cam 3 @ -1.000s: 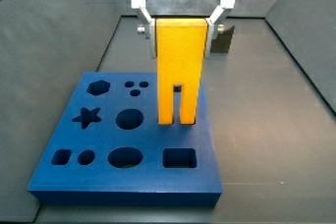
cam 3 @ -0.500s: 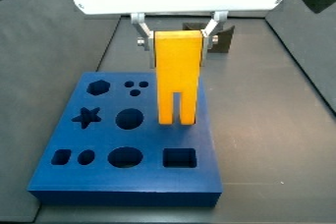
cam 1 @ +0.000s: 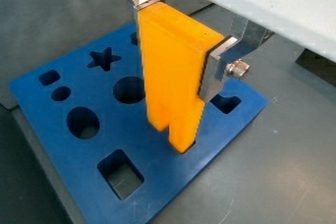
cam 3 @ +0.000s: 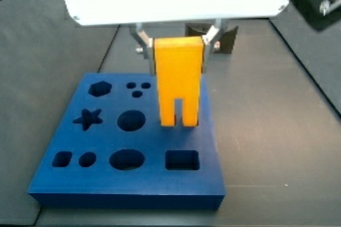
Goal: Pick up the double-square object. Move up. Move to above the board. Insert the double-square object.
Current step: Insert the double-square object.
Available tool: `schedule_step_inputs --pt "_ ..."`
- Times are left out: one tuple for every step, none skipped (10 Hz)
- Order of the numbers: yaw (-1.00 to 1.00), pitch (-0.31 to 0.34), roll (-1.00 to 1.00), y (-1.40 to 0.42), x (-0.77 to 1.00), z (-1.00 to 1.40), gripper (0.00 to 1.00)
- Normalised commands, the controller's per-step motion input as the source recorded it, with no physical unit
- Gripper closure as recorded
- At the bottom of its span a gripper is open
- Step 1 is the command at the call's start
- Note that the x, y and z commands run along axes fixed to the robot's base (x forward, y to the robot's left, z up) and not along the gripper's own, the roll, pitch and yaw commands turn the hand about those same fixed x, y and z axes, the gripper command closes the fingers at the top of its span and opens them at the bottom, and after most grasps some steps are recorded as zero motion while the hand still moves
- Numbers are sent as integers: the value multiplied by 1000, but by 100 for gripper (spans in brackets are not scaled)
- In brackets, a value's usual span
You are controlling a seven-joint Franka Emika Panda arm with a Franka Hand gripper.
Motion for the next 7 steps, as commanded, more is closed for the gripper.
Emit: schedule_step_inputs --pt "0 91 239 -349 57 -754 100" --pt "0 116 200 -274 89 -786 100" --pt "0 161 180 -269 29 -746 100" --pt "0 290 103 -231 51 -537 100" --pt "0 371 89 -237 51 -374 100" --pt "0 269 40 0 0 -591 100" --pt "0 0 0 0 0 0 100"
